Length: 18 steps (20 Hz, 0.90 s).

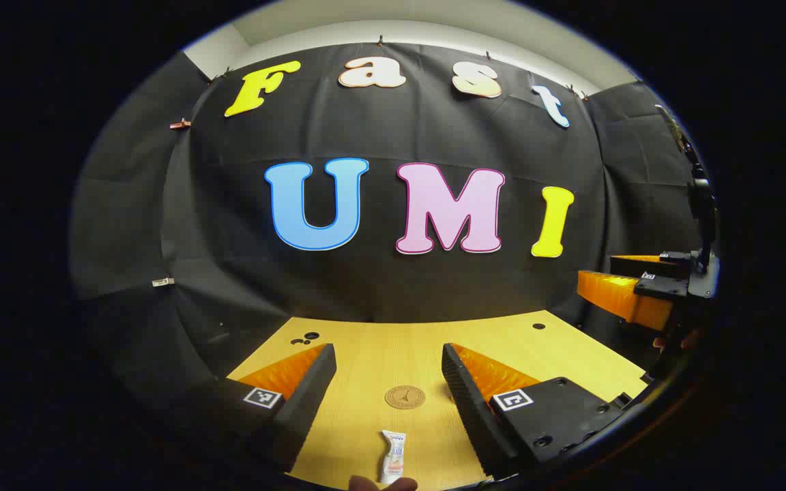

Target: Put the toothbrush and toothpaste on the desktop into the cup, then pick up the cup and place it on the coaster on the desktop.

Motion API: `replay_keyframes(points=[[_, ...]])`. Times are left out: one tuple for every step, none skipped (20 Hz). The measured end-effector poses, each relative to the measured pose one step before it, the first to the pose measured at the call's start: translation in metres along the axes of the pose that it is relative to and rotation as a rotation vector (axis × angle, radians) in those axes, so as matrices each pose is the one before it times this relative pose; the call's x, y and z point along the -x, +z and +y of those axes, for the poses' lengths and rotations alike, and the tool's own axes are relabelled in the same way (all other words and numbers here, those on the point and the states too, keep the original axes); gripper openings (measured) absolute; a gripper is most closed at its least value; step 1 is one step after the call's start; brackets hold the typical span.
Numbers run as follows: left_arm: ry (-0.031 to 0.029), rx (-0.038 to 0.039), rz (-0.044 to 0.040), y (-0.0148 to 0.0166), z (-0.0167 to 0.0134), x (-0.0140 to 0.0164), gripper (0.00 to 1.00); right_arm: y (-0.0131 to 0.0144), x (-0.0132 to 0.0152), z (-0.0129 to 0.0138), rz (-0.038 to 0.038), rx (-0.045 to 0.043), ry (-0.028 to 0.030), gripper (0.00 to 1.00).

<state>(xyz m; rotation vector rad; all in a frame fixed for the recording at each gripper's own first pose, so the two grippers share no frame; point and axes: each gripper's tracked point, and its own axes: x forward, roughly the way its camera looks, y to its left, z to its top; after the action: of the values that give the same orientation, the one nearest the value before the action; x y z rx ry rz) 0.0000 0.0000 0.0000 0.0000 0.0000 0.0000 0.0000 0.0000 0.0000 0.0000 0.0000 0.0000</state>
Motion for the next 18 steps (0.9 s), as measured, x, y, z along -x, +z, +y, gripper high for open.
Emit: replay_keyframes(points=[[-0.00354, 0.00021, -0.00182, 0.00022, -0.00115, 0.00025, 0.97, -0.00116, 0.00025, -0.00117, 0.00189, 0.00333, -0.00204, 0.97], [-0.00407, -0.00145, 0.00163, 0.00011, -0.00276, -0.00034, 0.97, -0.00146, -0.00034, -0.00161, -0.00041, -0.00022, -0.00411, 0.97], [-0.00074, -0.00297, 0.00065, -0.0024, -0.00095, 0.00007, 0.97, -0.00105, 0.00039, -0.00054, 0.00112, -0.00255, -0.00297, 0.97], [-0.00076, -0.00271, 0.0029, -0.00069, -0.00128, -0.0005, 0.97, -0.00196, 0.00111, -0.00148, 0.0047, -0.00291, -0.00482, 0.97], [-0.00455, -0.00087, 0.00159, -0.00257, -0.00248, -0.00036, 0.96, -0.00215, -0.00036, -0.00164, 0.00596, -0.00379, -0.00527, 0.97], [-0.00513, -0.00066, 0.00557, -0.00245, -0.00279, -0.00106, 0.97, -0.00129, 0.00053, -0.00111, 0.00561, -0.0036, -0.00607, 0.97], [-0.00577, -0.00162, 0.00662, -0.00516, -0.00213, -0.00081, 0.96, -0.00156, 0.00069, -0.00243, 0.00286, -0.00365, -0.00665, 0.97], [-0.0045, -0.0028, 0.00833, -0.00277, -0.00197, -0.00147, 0.96, -0.00081, 0.00032, -0.00111, 0.00211, -0.0024, -0.0059, 0.97], [-0.00498, -0.00214, 0.00638, -0.00382, -0.00151, -0.00164, 0.96, -0.00112, 0.00066, -0.00192, 0.00122, 0.00053, -0.00596, 0.97], [-0.00504, -0.00262, 0.00707, -0.00189, -0.00234, -0.00139, 0.97, -0.0019, 0.00002, -0.00065, 0.00382, -0.00022, -0.00179, 0.97], [-0.0046, -0.00309, 0.00556, -0.00434, -0.00213, -0.00178, 0.97, -0.00166, 0.00037, 0.00033, 0.00303, 0.00054, -0.00061, 0.97], [-0.003, -0.00276, 0.00525, -0.00136, -0.00136, -0.00086, 0.96, -0.00137, 0.00021, -0.00088, 0.00179, 0.00198, -0.00285, 0.97], [-0.00431, -0.00247, 0.00646, -0.00277, -0.0014, -0.00188, 0.96, -0.00102, 0.00016, -0.00099, 0.00219, 0.00106, -0.00358, 0.97], [-0.00348, -0.00184, 0.00729, -0.00263, -0.00144, -0.00155, 0.96, -0.00187, 0.00039, -0.00043, 0.00239, -0.00096, 0.0002, 0.97], [-0.00552, -0.00197, 0.00762, -0.00362, -0.00169, -0.00141, 0.96, -0.00078, 0.00079, 0.00001, 0.00028, -0.0018, -0.0028, 0.97], [-0.00418, -0.00285, 0.00801, -0.00207, -0.00193, -0.00243, 0.97, -0.00051, 0.00072, -0.00085, 0.00178, -0.00167, 0.00018, 0.97], [-0.0038, -0.00257, 0.01022, -0.00616, -0.00186, -0.00259, 0.97, -0.00144, 0.00019, -0.00008, 0.00292, 0.00141, -0.00168, 0.97], [-0.00515, -0.00159, 0.01453, -0.00393, -0.0016, -0.00266, 0.97, -0.00143, 0.00012, -0.00046, 0.0054, 0.00158, -0.00053, 0.97]])
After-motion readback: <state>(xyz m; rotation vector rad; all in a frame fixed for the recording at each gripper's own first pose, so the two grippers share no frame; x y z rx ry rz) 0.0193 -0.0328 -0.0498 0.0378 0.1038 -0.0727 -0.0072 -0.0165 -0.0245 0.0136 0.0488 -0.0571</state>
